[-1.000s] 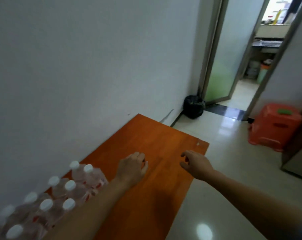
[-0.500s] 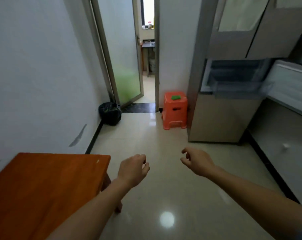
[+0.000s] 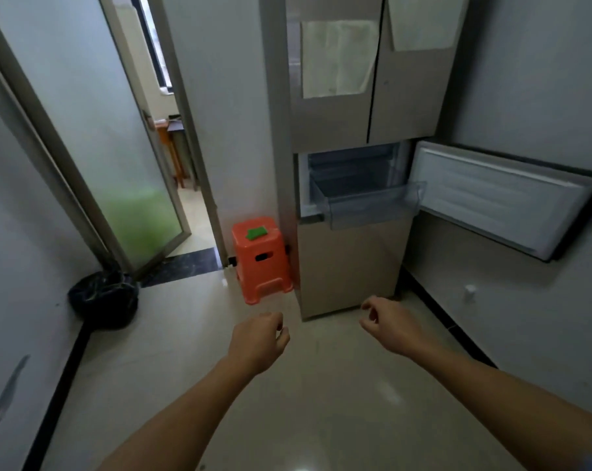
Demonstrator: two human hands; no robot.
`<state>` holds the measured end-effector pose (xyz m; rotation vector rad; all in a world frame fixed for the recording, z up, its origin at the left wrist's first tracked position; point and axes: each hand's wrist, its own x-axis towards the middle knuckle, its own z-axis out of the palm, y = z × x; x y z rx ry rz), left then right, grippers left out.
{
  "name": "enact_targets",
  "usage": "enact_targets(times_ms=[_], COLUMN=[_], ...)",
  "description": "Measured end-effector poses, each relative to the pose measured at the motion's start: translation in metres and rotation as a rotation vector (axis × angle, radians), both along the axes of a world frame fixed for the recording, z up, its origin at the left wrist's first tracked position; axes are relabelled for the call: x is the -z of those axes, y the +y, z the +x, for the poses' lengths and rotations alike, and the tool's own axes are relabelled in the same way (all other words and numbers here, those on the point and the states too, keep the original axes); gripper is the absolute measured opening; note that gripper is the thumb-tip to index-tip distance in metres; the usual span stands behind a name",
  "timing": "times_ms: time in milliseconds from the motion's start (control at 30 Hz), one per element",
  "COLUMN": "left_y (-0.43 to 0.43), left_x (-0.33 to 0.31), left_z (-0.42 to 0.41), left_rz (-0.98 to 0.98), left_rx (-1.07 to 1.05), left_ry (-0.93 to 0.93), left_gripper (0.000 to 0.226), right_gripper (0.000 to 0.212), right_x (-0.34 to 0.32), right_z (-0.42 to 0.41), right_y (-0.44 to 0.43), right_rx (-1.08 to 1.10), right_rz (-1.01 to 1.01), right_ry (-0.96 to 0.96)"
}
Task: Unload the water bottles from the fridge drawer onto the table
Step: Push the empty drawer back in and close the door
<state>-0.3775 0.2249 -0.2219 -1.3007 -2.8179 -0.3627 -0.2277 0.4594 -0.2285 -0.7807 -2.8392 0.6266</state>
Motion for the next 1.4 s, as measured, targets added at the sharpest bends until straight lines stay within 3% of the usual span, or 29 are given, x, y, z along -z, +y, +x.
enact_targets(times_ms=[200, 467, 833, 967, 1033, 1133, 1200, 1333, 1400], left_y=[0.111, 0.263, 0.460, 0.501, 0.519, 0.549, 0.567, 0.593, 0.604], left_x=[-0.023, -0.018, -0.005, 0.006, 0.015, 0.029, 0.038, 0.052, 0.058], left_z=[-0.074, -0.113, -0.155, -0.181, -0.198, -0.224, -0.242, -0.275, -0.284], left_rz=[0.003, -0.073, -0.055, 0.012, 0.094, 0.308, 0.454, 0.657, 0.703], left_rx=[0.159, 0.262, 0.075, -0.087, -0.193, -0.349, -0.458, -0.678, -0.723], left_ry=[-0.018, -0.015, -0.137, -0.303, -0.485, -0.840, -0.991, -1.216, -1.258], left_gripper=[0.022, 0.024, 0.026, 0.026, 0.027, 0.028, 0.028, 0.038, 0.043], right_gripper=[0.029, 0.032, 0.033, 0.030, 0.026, 0.019, 0.017, 0.010, 0.018], right_x=[-0.019, 0.000, 0.014, 0.025, 0.034, 0.042, 0.045, 0.054, 0.059], right_z=[-0.038, -0.064, -0.140, -0.185, -0.211, -0.253, -0.277, -0.309, -0.320], right_y=[0.096, 0.241, 0.467, 0.520, 0.538, 0.560, 0.574, 0.600, 0.613], right_rx=[0.172, 0.272, 0.242, 0.254, 0.319, 0.554, 0.679, 0.826, 0.861], right_rz=[-0.027, -0.043, -0.138, -0.205, -0.363, -0.829, -1.037, -1.281, -1.318], right_ry=[0.064, 0.051, 0.108, 0.118, 0.135, 0.264, 0.348, 0.473, 0.530])
